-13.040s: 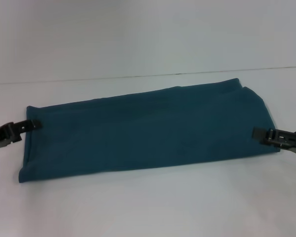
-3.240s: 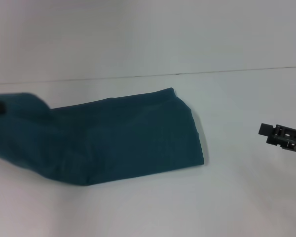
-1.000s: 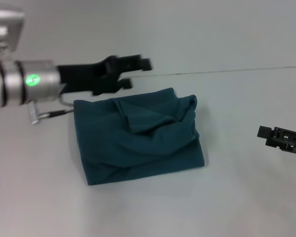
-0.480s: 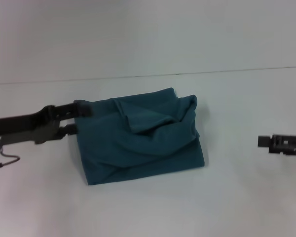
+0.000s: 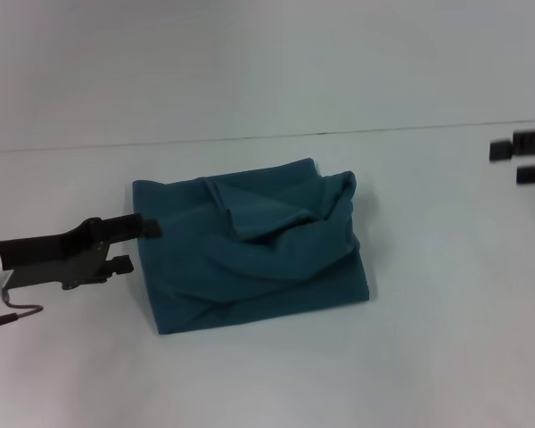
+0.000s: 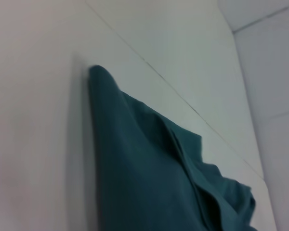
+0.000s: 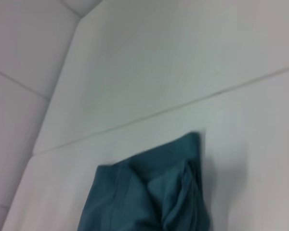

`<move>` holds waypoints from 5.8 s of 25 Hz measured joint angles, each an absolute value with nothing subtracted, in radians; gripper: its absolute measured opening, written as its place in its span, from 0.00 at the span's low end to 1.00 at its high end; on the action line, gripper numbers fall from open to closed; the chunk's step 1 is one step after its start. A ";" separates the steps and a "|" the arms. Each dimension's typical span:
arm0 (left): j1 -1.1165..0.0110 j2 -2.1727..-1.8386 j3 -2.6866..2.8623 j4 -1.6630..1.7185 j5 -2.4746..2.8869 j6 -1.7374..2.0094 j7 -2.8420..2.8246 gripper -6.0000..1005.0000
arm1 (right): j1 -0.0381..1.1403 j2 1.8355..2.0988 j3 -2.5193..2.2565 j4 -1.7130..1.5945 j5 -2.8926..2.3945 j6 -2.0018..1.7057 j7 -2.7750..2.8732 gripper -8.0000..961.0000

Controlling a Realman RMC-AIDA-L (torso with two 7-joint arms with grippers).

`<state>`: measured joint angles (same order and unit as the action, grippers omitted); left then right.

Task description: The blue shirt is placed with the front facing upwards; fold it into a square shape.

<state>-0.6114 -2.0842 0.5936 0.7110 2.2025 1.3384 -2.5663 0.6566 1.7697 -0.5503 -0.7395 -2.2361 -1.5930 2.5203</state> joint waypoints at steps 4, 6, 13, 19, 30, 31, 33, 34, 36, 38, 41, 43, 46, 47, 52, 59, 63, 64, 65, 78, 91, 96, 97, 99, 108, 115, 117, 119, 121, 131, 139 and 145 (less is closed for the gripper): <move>-0.616 -2.081 0.593 0.686 2.203 1.287 -2.572 0.87 | 0.688 1.769 -0.547 -0.793 -2.287 -1.591 2.576 0.93; -0.618 -2.081 0.605 0.676 2.208 1.240 -2.573 0.87 | 0.693 1.769 -0.546 -0.801 -2.298 -1.576 2.590 0.93; -0.659 -2.079 0.660 0.614 2.252 1.132 -2.571 0.87 | 0.691 1.768 -0.538 -0.802 -2.299 -1.554 2.593 0.93; -0.700 -2.083 0.725 0.580 2.255 1.067 -2.577 0.84 | 0.686 1.767 -0.534 -0.803 -2.300 -1.557 2.588 0.93; -0.775 -2.091 0.840 0.525 2.261 1.010 -2.605 0.76 | 0.685 1.767 -0.534 -0.804 -2.299 -1.560 2.583 0.93; -0.776 -2.092 0.847 0.536 2.262 1.009 -2.610 0.75 | 0.685 1.767 -0.534 -0.804 -2.297 -1.560 2.581 0.93; -0.775 -2.096 0.848 0.550 2.262 1.012 -2.613 0.74 | 0.685 1.767 -0.533 -0.804 -2.295 -1.559 2.579 0.93; -0.776 -2.096 0.849 0.553 2.264 1.014 -2.615 0.73 | 0.685 1.767 -0.533 -0.804 -2.293 -1.559 2.578 0.93; -0.781 -2.096 0.853 0.552 2.267 1.015 -2.615 0.72 | 0.684 1.767 -0.533 -0.804 -2.292 -1.560 2.576 0.93; -0.786 -2.097 0.859 0.551 2.268 1.013 -2.615 0.66 | 0.684 1.767 -0.532 -0.804 -2.292 -1.559 2.575 0.93; -0.801 -2.097 0.864 0.545 2.268 1.009 -2.615 0.58 | 0.684 1.767 -0.532 -0.804 -2.292 -1.554 2.573 0.93; -0.808 -2.099 0.864 0.543 2.267 1.009 -2.613 0.52 | 0.684 1.767 -0.532 -0.804 -2.292 -1.553 2.572 0.93; -0.813 -2.106 0.864 0.547 2.261 1.014 -2.608 0.40 | 0.684 1.767 -0.532 -0.804 -2.292 -1.553 2.571 0.93; -0.813 -2.109 0.864 0.550 2.259 1.018 -2.607 0.35 | 0.684 1.767 -0.532 -0.804 -2.292 -1.553 2.571 0.93; -0.812 -2.111 0.860 0.562 2.257 1.074 -2.606 0.20 | 0.683 1.767 -0.531 -0.800 -2.292 -1.552 2.571 0.93; -0.737 -2.106 0.829 0.665 2.202 1.310 -2.566 0.14 | 0.683 1.767 -0.531 -0.797 -2.292 -1.552 2.570 0.93; -0.663 -2.101 0.792 0.743 2.202 1.427 -2.562 0.14 | 0.683 1.769 -0.531 -0.795 -2.292 -1.552 2.569 0.93; -0.647 -2.094 0.789 0.755 2.204 1.447 -2.562 0.14 | 0.683 1.769 -0.531 -0.795 -2.292 -1.552 2.569 0.93; -0.633 -2.085 0.784 0.761 2.210 1.464 -2.562 0.14 | 0.683 1.769 -0.531 -0.795 -2.292 -1.553 2.569 0.93; -0.633 -2.038 0.611 0.750 2.386 1.451 -2.508 0.15 | 0.683 1.777 -0.532 -0.792 -2.292 -1.555 2.559 0.93; -0.585 -2.037 0.420 0.893 2.371 1.522 -2.580 0.39 | 0.680 1.777 -0.534 -0.791 -2.292 -1.554 2.557 0.93; -0.547 -2.051 0.377 0.773 2.277 1.568 -2.603 0.49 | 0.679 1.777 -0.533 -0.791 -2.292 -1.553 2.555 0.93; -0.543 -2.056 0.376 0.754 2.276 1.565 -2.601 0.51 | 0.679 1.777 -0.533 -0.791 -2.292 -1.553 2.553 0.93; -0.532 -2.071 0.375 0.724 2.276 1.554 -2.595 0.56 | 0.679 1.777 -0.533 -0.789 -2.292 -1.553 2.548 0.93; -0.493 -2.103 0.371 0.637 2.245 1.488 -2.536 0.84 | 0.676 1.778 -0.532 -0.782 -2.291 -1.551 2.537 0.93; -0.486 -2.072 0.348 0.688 2.149 1.612 -2.490 0.84 | 0.683 1.779 -0.538 -0.782 -2.290 -1.555 2.530 0.93; -0.483 -2.056 0.328 0.702 2.149 1.652 -2.472 0.84 | 0.688 1.781 -0.552 -0.781 -2.290 -1.570 2.512 0.93; -0.473 -2.046 0.326 0.730 2.162 1.675 -2.441 0.84 | 0.701 1.786 -0.570 -0.779 -2.290 -1.598 2.480 0.93; -0.465 -2.042 0.328 0.759 2.188 1.685 -2.412 0.84 | 0.721 1.794 -0.594 -0.778 -2.290 -1.638 2.447 0.93; -0.446 -2.041 0.311 0.806 2.270 1.621 -2.406 0.84 | 0.876 1.880 -0.781 -0.704 -2.296 -1.751 2.421 0.93; -0.455 -2.048 0.308 0.799 2.256 1.621 -2.400 0.84 | 0.985 1.948 -0.920 -0.680 -2.413 -1.671 2.488 0.93; -0.455 -2.061 0.308 0.788 2.234 1.612 -2.383 0.84 | 1.013 1.992 -0.934 -0.675 -2.444 -1.628 2.497 0.93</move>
<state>-0.4554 -2.0612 0.3082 0.7880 2.2338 1.6117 -2.3829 1.0131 1.9925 -0.9342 -0.6754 -2.4440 -1.6278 2.4968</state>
